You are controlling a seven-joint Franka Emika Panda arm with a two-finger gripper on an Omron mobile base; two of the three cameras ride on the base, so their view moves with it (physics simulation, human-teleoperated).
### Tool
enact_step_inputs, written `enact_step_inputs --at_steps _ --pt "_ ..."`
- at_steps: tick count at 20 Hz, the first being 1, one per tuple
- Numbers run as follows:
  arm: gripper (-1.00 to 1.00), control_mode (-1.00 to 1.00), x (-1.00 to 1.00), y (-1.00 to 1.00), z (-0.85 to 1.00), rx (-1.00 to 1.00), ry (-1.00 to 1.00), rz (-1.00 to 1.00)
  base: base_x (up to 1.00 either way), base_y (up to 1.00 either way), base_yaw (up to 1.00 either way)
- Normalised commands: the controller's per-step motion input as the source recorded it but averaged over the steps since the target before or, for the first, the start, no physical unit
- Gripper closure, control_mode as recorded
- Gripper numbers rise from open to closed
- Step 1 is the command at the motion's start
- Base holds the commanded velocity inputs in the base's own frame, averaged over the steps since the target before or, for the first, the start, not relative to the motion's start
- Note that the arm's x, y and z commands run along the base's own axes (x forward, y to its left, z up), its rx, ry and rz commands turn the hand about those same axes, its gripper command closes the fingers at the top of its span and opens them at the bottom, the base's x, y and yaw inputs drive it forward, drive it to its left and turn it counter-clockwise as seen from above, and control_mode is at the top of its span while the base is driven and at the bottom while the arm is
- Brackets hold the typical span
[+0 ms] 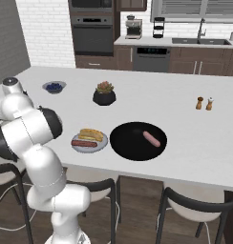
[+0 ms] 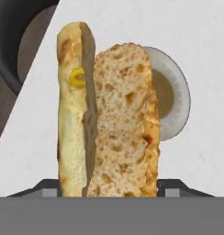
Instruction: Place one bun and one sausage from the bowl on each plate.
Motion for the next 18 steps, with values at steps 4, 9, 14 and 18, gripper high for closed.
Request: enact_step_inputs --at_steps 4,9,14,18 --pt "1.00 -1.00 0.30 0.32 -0.31 0.00 0.00 0.00 0.00 0.00 0.00" --pt "1.00 -1.00 0.24 0.46 -0.41 -0.04 -0.01 0.01 0.00 0.00 0.00" --pt "1.00 -1.00 0.23 0.41 -0.11 -0.04 0.01 0.01 0.00 0.00 0.00" --pt "1.00 -1.00 0.15 0.18 0.00 -0.02 0.00 0.00 0.00 0.00 0.00"
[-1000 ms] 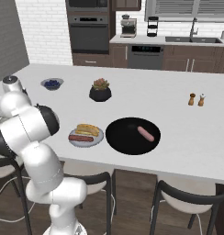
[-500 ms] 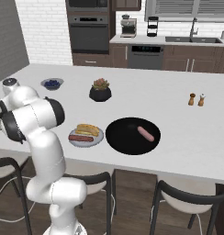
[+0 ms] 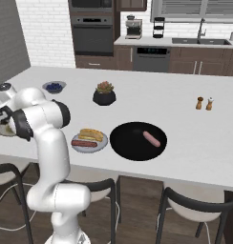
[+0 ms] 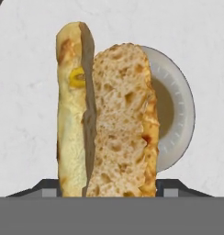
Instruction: Place one bun and one sausage from the bowl on each plate.
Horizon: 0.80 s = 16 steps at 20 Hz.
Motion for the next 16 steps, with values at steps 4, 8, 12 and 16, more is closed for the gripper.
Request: enact_step_inputs --at_steps 4,8,12,16 --pt "1.00 -1.00 0.23 0.08 -0.11 0.00 0.00 0.00 0.00 0.00 0.00" --pt "1.00 -1.00 0.34 0.07 -0.28 -0.03 0.00 0.00 0.00 0.00 0.00" --pt "1.00 -1.00 0.33 0.10 -0.29 -0.04 0.00 0.00 0.00 0.00 0.00" --pt "1.00 -1.00 0.29 0.23 -0.17 -0.02 0.00 0.00 0.00 0.00 0.00"
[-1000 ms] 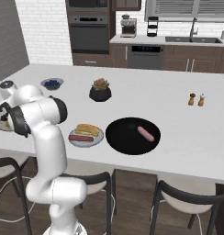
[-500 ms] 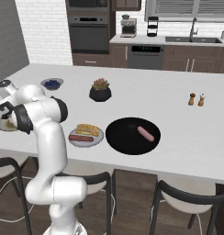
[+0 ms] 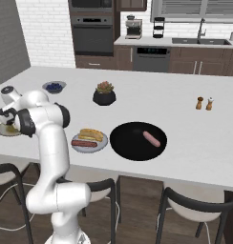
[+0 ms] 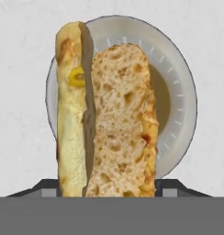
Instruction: Place one bun and one sausage from the bowl on each plate.
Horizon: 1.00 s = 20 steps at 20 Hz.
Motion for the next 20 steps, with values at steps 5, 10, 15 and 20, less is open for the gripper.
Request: enact_step_inputs --at_steps 5,10,15,20 --pt "1.00 -1.00 0.30 0.31 -0.11 -0.01 0.00 0.00 0.00 0.00 0.00" --pt "1.00 -1.00 0.33 0.28 -0.18 -0.02 0.00 0.00 0.00 0.00 0.00" --pt "-1.00 -1.00 0.07 0.03 -0.12 -0.02 0.00 0.00 0.00 0.00 0.00" --pt "-1.00 -1.00 0.02 0.00 -0.03 0.00 0.00 0.00 0.00 0.00 0.00"
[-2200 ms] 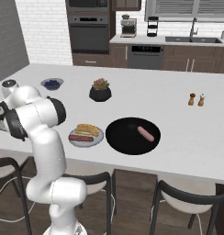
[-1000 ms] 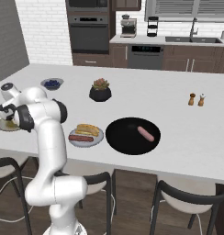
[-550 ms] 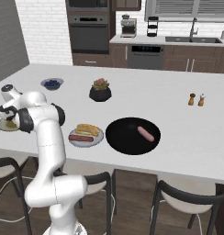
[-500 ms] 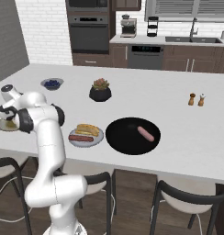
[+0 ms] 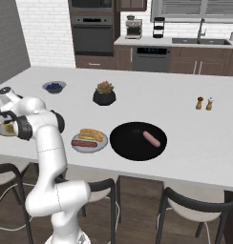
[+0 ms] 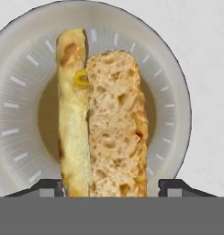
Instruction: Place one bun and one sausage from the bowl on each plate.
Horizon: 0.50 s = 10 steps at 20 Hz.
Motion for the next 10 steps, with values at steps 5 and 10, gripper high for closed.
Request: enact_step_inputs --at_steps 5,10 --pt "-1.00 -1.00 -0.04 -0.14 0.00 0.00 0.00 0.00 0.00 0.00 0.00" --pt "-1.00 -1.00 -0.13 -0.29 0.04 0.00 0.00 -0.01 0.00 0.00 0.00"
